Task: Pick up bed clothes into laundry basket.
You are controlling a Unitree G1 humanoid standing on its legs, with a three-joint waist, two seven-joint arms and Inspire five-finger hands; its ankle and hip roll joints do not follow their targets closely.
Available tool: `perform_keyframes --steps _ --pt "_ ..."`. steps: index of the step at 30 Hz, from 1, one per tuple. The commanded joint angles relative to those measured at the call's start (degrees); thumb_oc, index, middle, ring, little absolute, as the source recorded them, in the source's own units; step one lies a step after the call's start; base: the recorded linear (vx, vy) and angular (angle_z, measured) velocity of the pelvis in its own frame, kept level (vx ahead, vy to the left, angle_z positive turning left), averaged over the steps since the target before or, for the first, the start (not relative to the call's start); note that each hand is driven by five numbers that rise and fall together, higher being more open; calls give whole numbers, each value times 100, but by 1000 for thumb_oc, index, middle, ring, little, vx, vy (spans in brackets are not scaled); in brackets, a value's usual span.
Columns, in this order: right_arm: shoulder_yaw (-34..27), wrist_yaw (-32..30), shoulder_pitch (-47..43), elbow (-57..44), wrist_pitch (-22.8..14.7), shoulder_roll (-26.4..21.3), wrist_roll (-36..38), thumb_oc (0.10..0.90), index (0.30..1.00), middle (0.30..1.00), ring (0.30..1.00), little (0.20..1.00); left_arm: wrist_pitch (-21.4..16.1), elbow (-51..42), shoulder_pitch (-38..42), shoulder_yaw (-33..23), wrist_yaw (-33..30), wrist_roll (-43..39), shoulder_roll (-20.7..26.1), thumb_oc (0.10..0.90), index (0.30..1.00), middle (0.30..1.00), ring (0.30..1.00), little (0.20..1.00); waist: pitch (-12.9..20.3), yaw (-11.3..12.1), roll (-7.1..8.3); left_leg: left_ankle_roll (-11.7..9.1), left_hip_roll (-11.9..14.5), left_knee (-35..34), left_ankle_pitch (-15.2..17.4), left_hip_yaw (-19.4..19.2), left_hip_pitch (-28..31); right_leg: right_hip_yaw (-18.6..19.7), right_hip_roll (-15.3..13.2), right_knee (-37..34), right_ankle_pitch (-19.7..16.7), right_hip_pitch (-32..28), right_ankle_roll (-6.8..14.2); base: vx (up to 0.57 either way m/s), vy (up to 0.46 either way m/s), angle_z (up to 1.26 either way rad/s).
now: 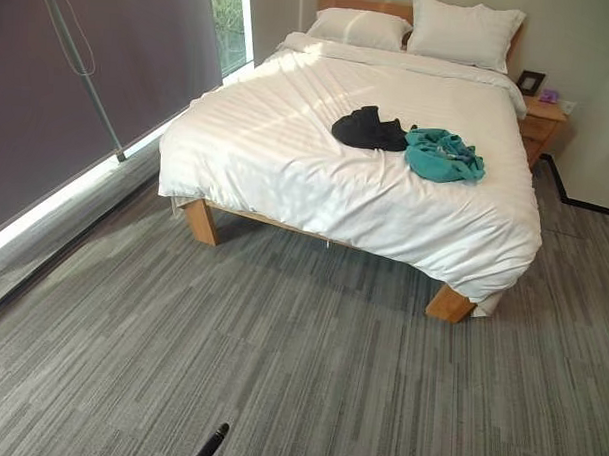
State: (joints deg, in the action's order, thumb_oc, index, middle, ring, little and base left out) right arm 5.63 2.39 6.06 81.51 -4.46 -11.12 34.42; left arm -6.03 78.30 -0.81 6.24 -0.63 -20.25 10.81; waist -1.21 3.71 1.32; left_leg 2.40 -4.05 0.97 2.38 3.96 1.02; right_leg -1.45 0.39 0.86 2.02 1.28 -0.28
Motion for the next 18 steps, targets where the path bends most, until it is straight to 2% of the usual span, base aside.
perform_keyframes --steps 1,8,9,10,12,13,14,15,16,17,18 --pt "21 49 -373 -314 -216 -19 262 800 900 900 900 900 -228 241 267 -299 -54 44 7 800 900 900 900 900 70 68 98 -293 166 -519 -316 556 -75 339 -252 -538 -71 -470 669 35 19 -3" --pt "-176 -15 -521 -987 -395 -26 977 800 900 900 900 900 -337 -50 348 -354 -184 -119 170 800 900 900 900 900 169 51 88 -280 173 -522 -236 487 59 384 -268 -559 -32 -580 687 51 23 -1" --pt "-153 -157 -559 -1989 -488 -227 785 800 900 900 900 900 -388 -881 441 -352 -75 -753 325 800 900 900 900 900 163 -16 60 -281 181 -526 -234 466 58 415 -277 -552 -42 -555 706 32 52 -3" --pt "-137 -233 -563 -2526 -509 -365 584 800 900 900 900 900 -429 -1364 417 -306 21 -993 398 800 900 900 900 900 157 -43 46 -283 184 -525 -234 452 55 432 -279 -549 -50 -539 719 21 58 -4" --pt "-104 -361 -637 -3796 -530 -705 264 800 900 900 900 900 -517 -2444 467 -206 4 -1076 722 800 900 900 900 900 149 -104 16 -280 190 -521 -222 396 36 490 -296 -543 -79 -488 746 14 55 -7" --pt "-120 -402 -650 -4178 -561 -794 188 800 900 900 900 900 -563 -2983 448 -193 1 -1154 821 800 900 900 900 900 130 -114 4 -272 185 -515 -215 383 33 514 -302 -536 -88 -469 758 9 38 -11" --pt "-120 -407 -642 -4188 -556 -793 184 800 900 900 900 900 -556 -2995 439 -193 -3 -1153 821 800 900 900 900 900 130 -112 4 -271 185 -514 -212 381 37 517 -302 -535 -87 -472 758 6 40 -24" --pt "-138 -417 -678 -4662 -578 -913 75 800 900 900 900 900 -616 -3475 435 -197 4 -1281 913 800 900 900 900 900 110 -125 -4 -269 182 -501 -212 364 23 539 -317 -531 -96 -445 772 34 65 -23" --pt "-264 -447 -717 -5469 -672 -1117 -113 800 900 900 900 900 -690 -4580 429 -251 -70 -1184 1188 800 900 900 900 900 63 -134 -12 -250 161 -453 -177 347 -3 560 -352 -515 -93 -414 791 33 65 -21" --pt "-263 -448 -714 -5472 -670 -1116 -115 800 900 900 900 900 -684 -4589 423 -252 -74 -1181 1187 800 900 900 900 900 67 -133 -11 -250 161 -449 -175 346 -7 561 -352 -514 -93 -411 791 48 77 -20" --pt "-333 -483 -816 -6004 -731 -1229 -295 800 900 900 900 900 -825 -5397 525 -352 -240 -1171 1300 800 900 900 900 900 -7 -121 -5 -225 133 -268 -76 318 -108 549 -427 -386 -37 -334 799 17 36 -19"
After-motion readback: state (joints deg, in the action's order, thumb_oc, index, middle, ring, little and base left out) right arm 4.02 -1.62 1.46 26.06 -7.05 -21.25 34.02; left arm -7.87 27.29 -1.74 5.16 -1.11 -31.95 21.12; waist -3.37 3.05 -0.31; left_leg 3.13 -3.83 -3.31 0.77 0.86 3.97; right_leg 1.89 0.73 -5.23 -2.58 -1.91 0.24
